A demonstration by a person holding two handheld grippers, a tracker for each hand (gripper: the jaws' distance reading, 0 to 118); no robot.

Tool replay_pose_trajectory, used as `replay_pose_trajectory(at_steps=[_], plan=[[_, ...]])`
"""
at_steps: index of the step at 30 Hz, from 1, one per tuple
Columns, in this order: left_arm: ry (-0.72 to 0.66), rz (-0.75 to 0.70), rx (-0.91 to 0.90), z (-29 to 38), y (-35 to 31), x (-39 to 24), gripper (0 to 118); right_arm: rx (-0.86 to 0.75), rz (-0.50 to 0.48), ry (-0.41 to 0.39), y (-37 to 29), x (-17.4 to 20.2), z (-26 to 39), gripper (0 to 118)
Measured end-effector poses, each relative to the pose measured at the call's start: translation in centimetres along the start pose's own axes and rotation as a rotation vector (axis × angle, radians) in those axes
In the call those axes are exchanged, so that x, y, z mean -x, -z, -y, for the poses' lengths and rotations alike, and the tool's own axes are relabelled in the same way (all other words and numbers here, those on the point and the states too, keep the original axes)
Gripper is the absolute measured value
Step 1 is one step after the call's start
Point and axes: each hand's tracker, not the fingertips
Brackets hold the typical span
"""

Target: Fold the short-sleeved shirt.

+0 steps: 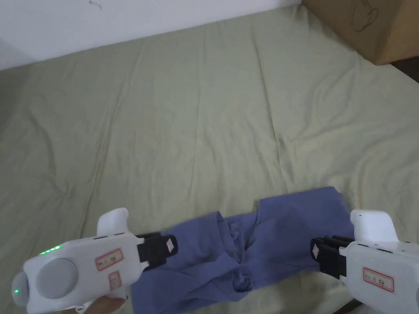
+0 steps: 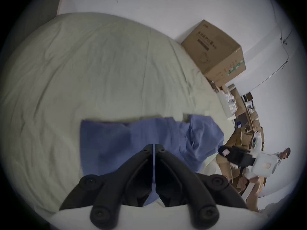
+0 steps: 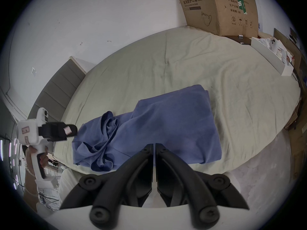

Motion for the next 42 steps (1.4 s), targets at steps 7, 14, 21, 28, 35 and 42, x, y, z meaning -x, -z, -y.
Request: replay_pose_trajectory(at_steps=[7,14,21,28,35,42], plan=[[0.097,0.095,0.190,3.4,6.7,-4.9,2,0.002,-0.009,-0.001,-0.1,0.7,0.3,3],[0.161,0.173,0.194,3.7,6.5,-7.2,2,0.015,0.017,0.006,-0.6,0.8,0.7,3],[-0.049,0.303,0.044,3.0,-0.1,-0.6,61,0.019,0.018,-0.036,-1.0,2.7,0.6,3],[-0.371,0.348,-0.129,5.1,-5.4,11.2,108,0.032,0.008,-0.077,-0.3,5.1,0.4,3],[-0.477,0.457,-0.096,6.5,-0.9,15.1,97,0.062,-0.002,-0.131,0.4,7.6,0.3,3],[-0.415,0.449,0.041,5.6,3.3,13.2,10,0.075,0.006,-0.160,0.4,9.2,-0.1,3]])
